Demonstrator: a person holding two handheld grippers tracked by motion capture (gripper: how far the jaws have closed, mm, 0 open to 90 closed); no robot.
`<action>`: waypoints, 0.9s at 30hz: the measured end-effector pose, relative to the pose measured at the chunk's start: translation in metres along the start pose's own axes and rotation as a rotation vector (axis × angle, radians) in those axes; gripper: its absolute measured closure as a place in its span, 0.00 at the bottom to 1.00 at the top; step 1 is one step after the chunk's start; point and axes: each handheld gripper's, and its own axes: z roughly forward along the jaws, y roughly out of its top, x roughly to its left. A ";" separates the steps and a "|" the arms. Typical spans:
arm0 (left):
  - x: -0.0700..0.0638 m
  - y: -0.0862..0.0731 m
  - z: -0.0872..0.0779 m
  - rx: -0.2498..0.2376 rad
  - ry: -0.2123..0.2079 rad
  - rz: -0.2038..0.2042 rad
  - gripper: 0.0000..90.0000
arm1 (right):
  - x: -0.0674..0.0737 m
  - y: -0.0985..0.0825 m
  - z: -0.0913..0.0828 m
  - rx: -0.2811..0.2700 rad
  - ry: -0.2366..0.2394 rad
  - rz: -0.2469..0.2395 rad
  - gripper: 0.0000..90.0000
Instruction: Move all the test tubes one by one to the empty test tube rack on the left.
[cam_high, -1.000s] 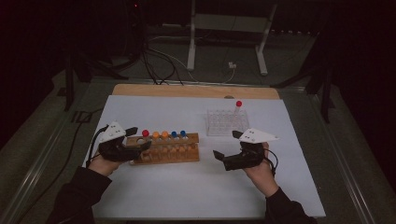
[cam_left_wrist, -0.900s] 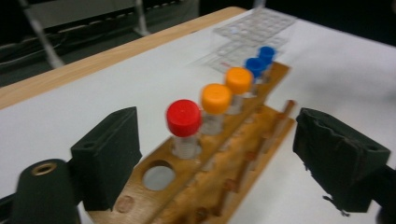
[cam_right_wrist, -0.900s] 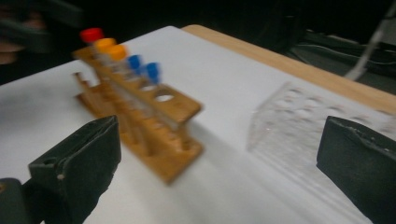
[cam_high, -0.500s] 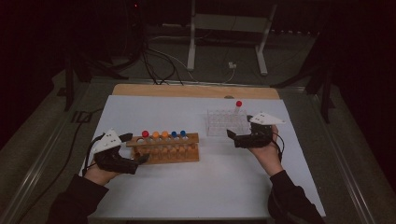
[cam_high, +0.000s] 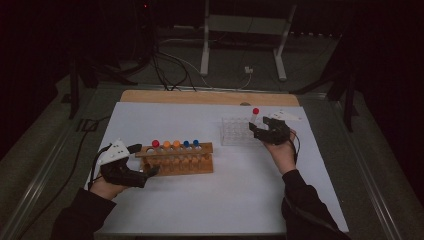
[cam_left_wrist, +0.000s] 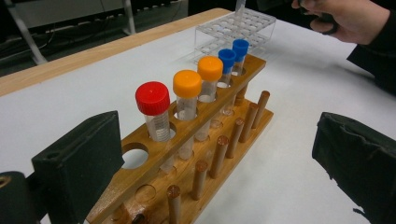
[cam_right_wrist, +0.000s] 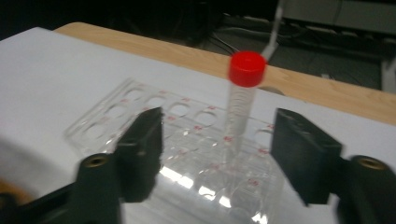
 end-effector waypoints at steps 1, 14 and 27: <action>0.000 0.000 0.000 0.000 0.001 0.002 0.03 | -0.001 0.000 0.002 0.001 -0.013 0.006 0.45; 0.000 0.001 0.000 0.007 -0.005 0.012 0.03 | -0.008 0.008 0.030 0.077 -0.066 0.007 0.70; 0.000 0.000 0.001 0.011 -0.012 0.010 0.03 | -0.008 0.013 0.033 0.096 -0.039 0.005 0.83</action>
